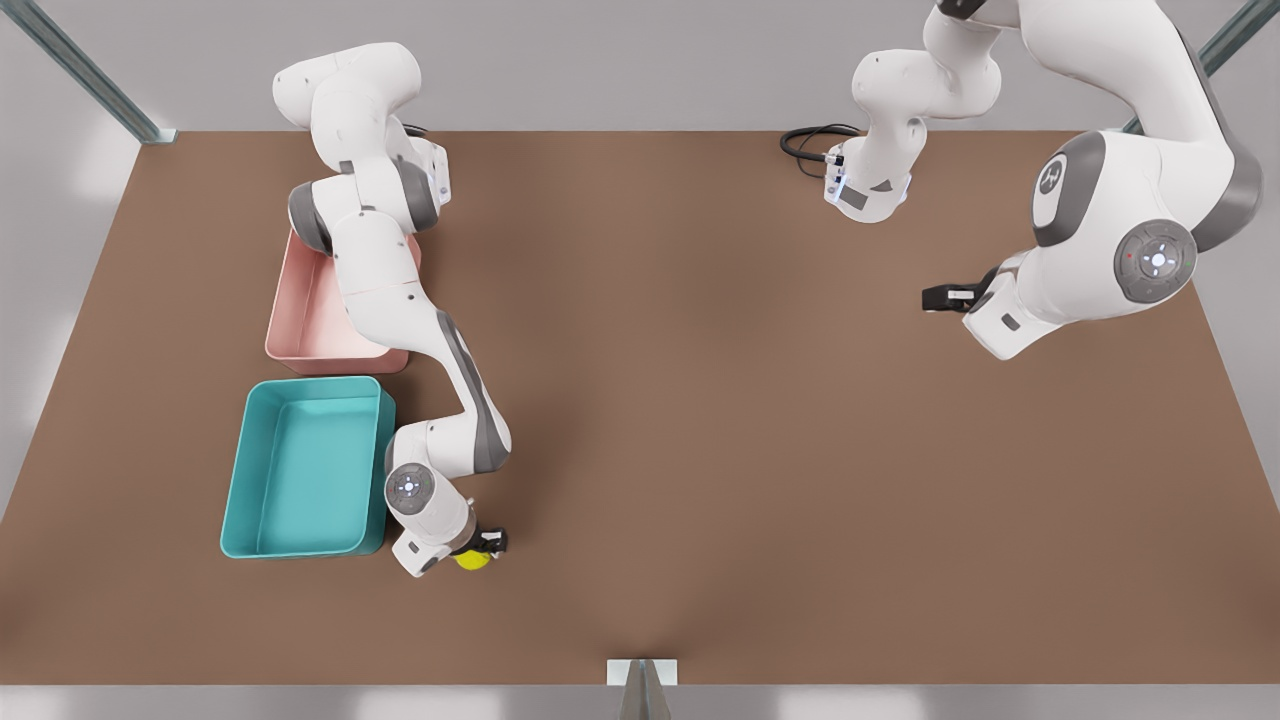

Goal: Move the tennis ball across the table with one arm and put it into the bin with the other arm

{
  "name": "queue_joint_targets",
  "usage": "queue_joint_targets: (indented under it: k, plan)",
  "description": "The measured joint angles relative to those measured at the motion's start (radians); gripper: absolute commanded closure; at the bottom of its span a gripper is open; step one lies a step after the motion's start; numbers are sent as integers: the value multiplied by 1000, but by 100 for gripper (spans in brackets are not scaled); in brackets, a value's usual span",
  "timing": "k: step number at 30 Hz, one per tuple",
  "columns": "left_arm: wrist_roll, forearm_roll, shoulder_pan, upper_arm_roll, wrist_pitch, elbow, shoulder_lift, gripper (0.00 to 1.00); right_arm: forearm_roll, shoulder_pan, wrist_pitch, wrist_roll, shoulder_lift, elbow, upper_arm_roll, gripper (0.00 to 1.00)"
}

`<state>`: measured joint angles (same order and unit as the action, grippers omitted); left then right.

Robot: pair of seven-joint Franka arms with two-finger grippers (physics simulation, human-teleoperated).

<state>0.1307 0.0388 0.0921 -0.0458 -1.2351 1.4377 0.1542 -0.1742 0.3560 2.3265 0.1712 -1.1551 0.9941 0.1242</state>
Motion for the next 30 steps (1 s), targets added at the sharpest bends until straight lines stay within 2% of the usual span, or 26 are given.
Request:
queue_joint_targets:
  k: [11, 14, 18, 21, 24, 28, 29, 30]
  plan:
    - [6, 0, 2, 0, 2, -1, -2, 0, -14, -9, -21, -28, 50, 14, -3, 40]
    - [7, 1, 2, 0, 3, -2, 0, 0, -15, -29, -66, -45, 157, 124, -4, 40]
    - [8, 1, -1, 0, 2, -2, 3, 0, -16, -61, -177, -80, 405, 338, -2, 40]
    - [9, 1, 0, 0, 1, -2, 9, 0, -10, -108, -273, -111, 516, 423, 3, 40]
    - [10, 1, 0, 0, 1, -2, 11, 0, 17, -194, -362, -153, 569, 461, 10, 40]
    - [10, 1, 0, 1, 1, -2, 11, 0, 69, -253, -432, -201, 543, 480, 19, 39]
    - [10, 1, 0, 1, 1, -2, 11, 0, 78, -256, -443, -210, 538, 488, 20, 0]
    - [10, 1, 0, 1, 1, -2, 12, 0, 86, -257, -451, -219, 535, 494, 21, 0]
